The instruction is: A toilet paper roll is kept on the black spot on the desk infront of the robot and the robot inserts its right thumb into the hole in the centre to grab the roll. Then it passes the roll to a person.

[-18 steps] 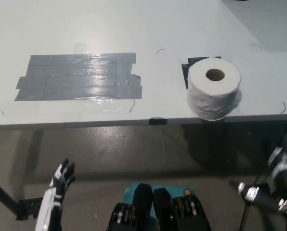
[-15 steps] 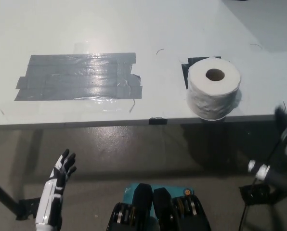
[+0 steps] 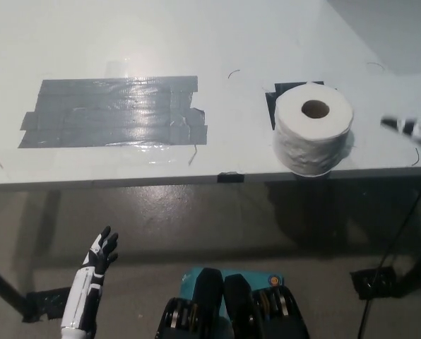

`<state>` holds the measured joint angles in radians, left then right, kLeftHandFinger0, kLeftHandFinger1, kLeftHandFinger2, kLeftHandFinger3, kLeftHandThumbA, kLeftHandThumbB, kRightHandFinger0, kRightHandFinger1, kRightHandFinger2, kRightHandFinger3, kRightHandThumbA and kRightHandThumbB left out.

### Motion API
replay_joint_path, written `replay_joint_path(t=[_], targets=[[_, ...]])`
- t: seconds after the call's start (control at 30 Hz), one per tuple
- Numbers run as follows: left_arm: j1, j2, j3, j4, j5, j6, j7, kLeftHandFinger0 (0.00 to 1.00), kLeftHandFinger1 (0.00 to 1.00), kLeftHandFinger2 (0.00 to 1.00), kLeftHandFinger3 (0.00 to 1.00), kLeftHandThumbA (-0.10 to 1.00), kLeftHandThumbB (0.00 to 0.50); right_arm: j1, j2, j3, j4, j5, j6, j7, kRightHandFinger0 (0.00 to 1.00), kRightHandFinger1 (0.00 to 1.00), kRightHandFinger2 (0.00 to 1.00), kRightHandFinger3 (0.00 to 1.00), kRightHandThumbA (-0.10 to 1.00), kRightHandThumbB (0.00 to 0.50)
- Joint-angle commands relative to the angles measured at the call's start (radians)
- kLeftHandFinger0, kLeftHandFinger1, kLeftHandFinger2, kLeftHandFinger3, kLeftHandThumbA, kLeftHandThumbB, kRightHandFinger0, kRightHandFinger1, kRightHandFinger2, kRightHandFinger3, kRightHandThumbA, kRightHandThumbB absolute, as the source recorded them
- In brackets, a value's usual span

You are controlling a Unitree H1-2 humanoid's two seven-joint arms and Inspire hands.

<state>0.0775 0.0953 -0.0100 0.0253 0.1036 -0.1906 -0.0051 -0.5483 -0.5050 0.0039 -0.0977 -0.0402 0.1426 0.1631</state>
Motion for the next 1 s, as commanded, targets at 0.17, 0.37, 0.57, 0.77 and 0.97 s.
replay_joint_path(t=[0.17,0.37,0.57,0.77,0.97], targets=[[-0.03,0.032,-0.045,0.041,0.103,-0.028,-0.004,1.0,1.0,1.0,1.0,1.0,0.193,-0.71,-0.091,0.326,0.694,-0.094,0.303,0.515,1.0,1.0,1.0,1.0,1.0,0.394],[-0.036,0.038,-0.059,0.045,0.127,-0.037,-0.005,1.0,1.0,1.0,1.0,1.0,0.192,-0.836,-0.01,0.417,0.947,-0.137,0.232,0.557,1.0,1.0,1.0,1.0,1.0,0.348],[-0.041,0.042,-0.072,0.026,0.143,-0.02,-0.004,1.0,1.0,1.0,1.0,1.0,0.193,-0.92,0.066,0.52,1.14,-0.187,0.155,0.575,1.0,1.0,1.0,1.0,1.0,0.357],[-0.044,0.05,-0.084,0.021,0.151,-0.022,-0.006,1.0,1.0,1.0,1.0,1.0,0.172,-0.95,0.115,0.583,1.227,-0.205,0.145,0.592,1.0,1.0,1.0,1.0,1.0,0.384],[-0.043,0.053,-0.091,0.018,0.153,-0.022,0.002,1.0,1.0,1.0,1.0,1.0,0.164,-0.96,0.145,0.624,1.282,-0.249,0.124,0.589,1.0,1.0,1.0,1.0,1.0,0.39]])
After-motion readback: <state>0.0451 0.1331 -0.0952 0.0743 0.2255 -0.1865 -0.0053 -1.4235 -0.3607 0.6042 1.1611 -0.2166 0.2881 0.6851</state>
